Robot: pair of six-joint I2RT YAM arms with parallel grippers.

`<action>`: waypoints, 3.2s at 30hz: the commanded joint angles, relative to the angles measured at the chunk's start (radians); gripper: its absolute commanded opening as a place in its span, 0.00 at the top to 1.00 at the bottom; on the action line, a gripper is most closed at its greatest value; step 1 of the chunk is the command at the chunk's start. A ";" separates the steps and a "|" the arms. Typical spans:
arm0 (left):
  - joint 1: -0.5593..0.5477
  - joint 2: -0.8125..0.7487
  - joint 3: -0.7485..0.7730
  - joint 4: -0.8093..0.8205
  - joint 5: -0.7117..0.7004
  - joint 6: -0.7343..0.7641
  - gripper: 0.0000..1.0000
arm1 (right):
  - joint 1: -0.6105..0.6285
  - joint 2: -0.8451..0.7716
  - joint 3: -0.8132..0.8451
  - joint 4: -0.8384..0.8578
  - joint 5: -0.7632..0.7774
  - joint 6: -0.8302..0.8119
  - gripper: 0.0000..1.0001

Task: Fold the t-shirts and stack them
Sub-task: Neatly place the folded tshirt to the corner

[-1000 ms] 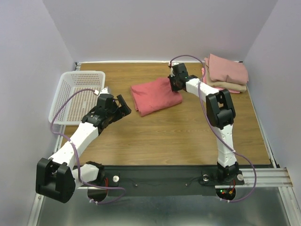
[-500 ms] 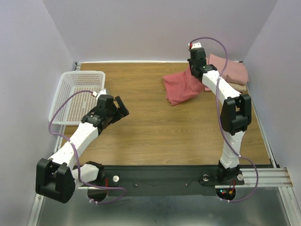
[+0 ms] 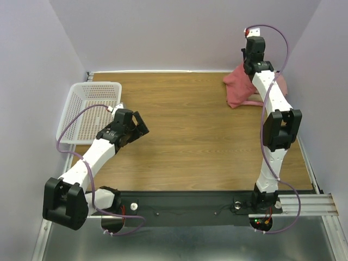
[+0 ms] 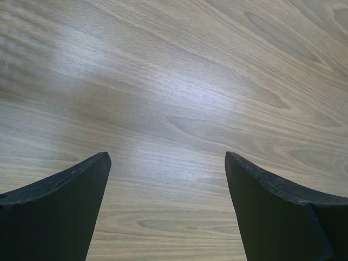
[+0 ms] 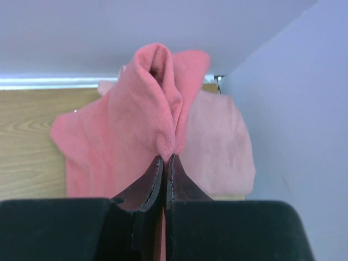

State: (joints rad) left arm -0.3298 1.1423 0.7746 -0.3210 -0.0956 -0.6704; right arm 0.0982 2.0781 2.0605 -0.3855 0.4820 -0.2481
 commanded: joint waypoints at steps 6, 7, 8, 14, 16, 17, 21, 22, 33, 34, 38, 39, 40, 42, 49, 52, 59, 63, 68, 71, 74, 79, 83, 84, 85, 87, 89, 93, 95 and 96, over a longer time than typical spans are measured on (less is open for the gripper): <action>0.003 0.020 0.045 -0.007 -0.030 0.000 0.02 | -0.045 0.004 0.179 0.051 -0.029 -0.023 1.00; 0.003 0.022 0.043 -0.006 -0.029 0.002 0.02 | -0.046 0.000 0.190 0.051 -0.037 -0.020 1.00; 0.003 0.023 0.043 -0.003 -0.029 0.002 0.02 | -0.046 -0.006 0.196 0.051 -0.046 -0.016 1.00; 0.003 0.033 0.043 0.000 -0.024 0.003 0.02 | -0.049 -0.006 0.237 0.051 -0.040 -0.017 1.00; 0.003 0.034 0.042 0.003 -0.024 0.003 0.02 | -0.052 0.000 0.245 0.051 -0.036 -0.016 1.00; 0.003 0.034 0.043 0.003 -0.024 0.003 0.02 | -0.052 0.002 0.253 0.050 -0.033 -0.013 1.00; 0.003 0.036 0.038 0.003 -0.023 0.003 0.02 | -0.058 0.014 0.273 0.051 -0.025 -0.003 1.00; 0.003 0.037 0.038 0.007 -0.024 0.003 0.02 | -0.063 0.019 0.283 0.051 -0.020 0.003 1.00; 0.003 0.059 0.037 0.005 -0.023 0.000 0.02 | -0.135 0.089 0.334 0.051 -0.028 0.073 0.99; 0.003 0.063 0.038 0.003 -0.023 0.000 0.02 | -0.155 0.094 0.326 0.050 -0.040 0.085 1.00; 0.003 0.076 0.049 -0.004 -0.024 0.002 0.02 | -0.201 0.138 0.309 0.051 -0.086 0.150 1.00; 0.003 0.079 0.051 -0.006 -0.024 0.002 0.02 | -0.219 0.151 0.312 0.051 -0.080 0.159 1.00; 0.003 0.079 0.051 -0.007 -0.026 0.002 0.02 | -0.229 0.161 0.316 0.051 -0.069 0.170 1.00; 0.003 0.080 0.051 -0.009 -0.027 0.002 0.02 | -0.248 0.178 0.316 0.051 -0.065 0.190 1.00; 0.003 0.091 0.061 -0.013 -0.026 -0.001 0.02 | -0.360 0.243 0.257 0.050 -0.118 0.340 1.00; 0.003 0.096 0.064 -0.015 -0.024 -0.001 0.02 | -0.382 0.258 0.237 0.050 -0.141 0.363 0.80; 0.003 0.091 0.065 -0.026 -0.012 -0.001 0.02 | -0.384 0.226 0.193 0.045 -0.169 0.386 0.00; 0.003 0.063 0.077 -0.039 -0.007 -0.004 0.02 | -0.384 0.114 0.132 0.045 -0.301 0.417 0.00; 0.002 0.005 0.114 -0.084 -0.012 -0.008 0.02 | -0.379 -0.138 -0.096 0.045 -0.443 0.486 0.00; 0.002 -0.051 0.118 -0.098 -0.018 -0.004 0.02 | -0.374 -0.274 -0.326 0.043 -0.552 0.518 0.00; -0.002 -0.119 0.111 -0.101 -0.012 -0.014 0.02 | -0.374 -0.490 -0.620 0.046 -0.582 0.566 0.00; -0.002 -0.208 0.060 -0.108 -0.007 -0.040 0.02 | -0.374 -0.855 -1.035 0.056 -0.598 0.671 0.00; -0.002 -0.307 0.016 -0.141 0.010 -0.063 0.02 | -0.374 -1.096 -1.295 0.053 -0.675 0.669 0.00; -0.003 -0.329 -0.006 -0.142 0.002 -0.072 0.02 | -0.374 -1.153 -1.335 0.050 -0.712 0.656 0.00; -0.003 -0.376 -0.018 -0.150 -0.007 -0.080 0.01 | -0.374 -1.252 -1.403 0.036 -0.721 0.658 0.00; -0.003 -0.420 -0.041 -0.148 -0.016 -0.098 0.02 | -0.374 -1.352 -1.451 0.025 -0.727 0.711 0.00; -0.002 -0.469 -0.070 -0.136 -0.015 -0.116 0.02 | -0.374 -1.422 -1.482 0.017 -0.770 0.757 0.00; -0.002 -0.515 -0.097 -0.148 -0.018 -0.127 0.01 | -0.373 -1.442 -1.482 -0.021 -0.748 0.753 0.00; -0.002 -0.529 -0.107 -0.165 -0.033 -0.138 0.01 | -0.373 -1.446 -1.491 -0.045 -0.721 0.756 0.00; -0.002 -0.530 -0.107 -0.171 -0.042 -0.139 0.02 | -0.373 -1.452 -1.493 -0.046 -0.730 0.756 0.00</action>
State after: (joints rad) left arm -0.3302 0.6289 0.6827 -0.4786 -0.0982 -0.7872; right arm -0.2756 0.6243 0.5648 -0.4232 -0.2516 0.4877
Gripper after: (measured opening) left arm 0.985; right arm 0.998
